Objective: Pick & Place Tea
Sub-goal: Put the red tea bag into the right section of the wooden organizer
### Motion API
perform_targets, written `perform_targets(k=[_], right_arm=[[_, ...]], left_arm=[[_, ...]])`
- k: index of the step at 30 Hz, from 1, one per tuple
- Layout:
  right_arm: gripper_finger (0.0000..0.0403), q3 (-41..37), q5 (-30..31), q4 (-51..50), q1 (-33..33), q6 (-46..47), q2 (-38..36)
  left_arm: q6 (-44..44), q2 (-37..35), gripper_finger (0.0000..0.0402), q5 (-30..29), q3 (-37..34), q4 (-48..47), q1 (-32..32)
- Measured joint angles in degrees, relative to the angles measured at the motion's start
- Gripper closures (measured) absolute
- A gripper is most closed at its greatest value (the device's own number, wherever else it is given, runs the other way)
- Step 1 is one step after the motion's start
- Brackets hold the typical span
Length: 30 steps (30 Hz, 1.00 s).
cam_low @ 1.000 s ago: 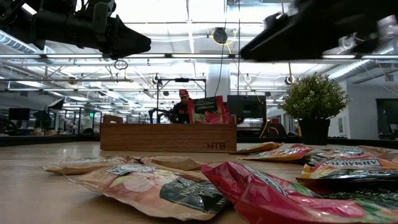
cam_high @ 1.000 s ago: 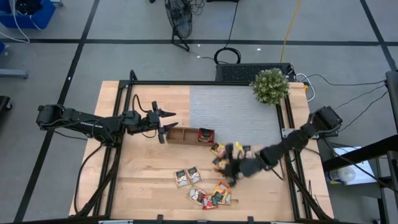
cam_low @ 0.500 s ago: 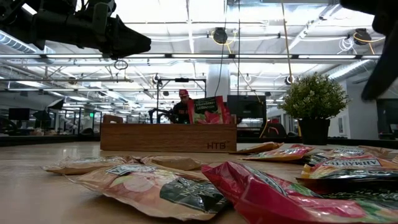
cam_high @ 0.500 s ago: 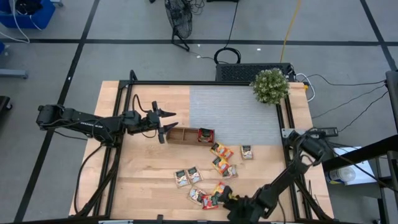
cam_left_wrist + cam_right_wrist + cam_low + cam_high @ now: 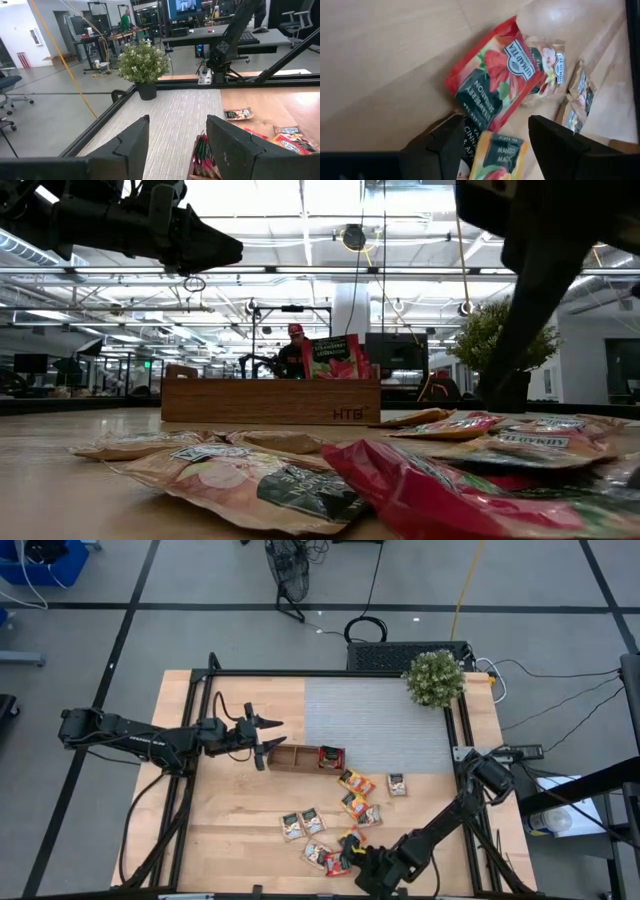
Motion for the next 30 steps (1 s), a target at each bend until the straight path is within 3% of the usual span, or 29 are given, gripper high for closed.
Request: perform_targets(k=[16, 30], right_arm=[[0.0200, 0.0, 1.4, 6.5, 1.7, -9.1, 0.3], [0.0200, 0.0, 1.3, 11.6, -0.7, -13.2, 0.3]], left_arm=[[0.0, 0.0, 0.0201, 0.0, 0.0, 0.0, 0.0], [0.0, 0.0, 0.0201, 0.0, 0.0, 0.0, 0.0]])
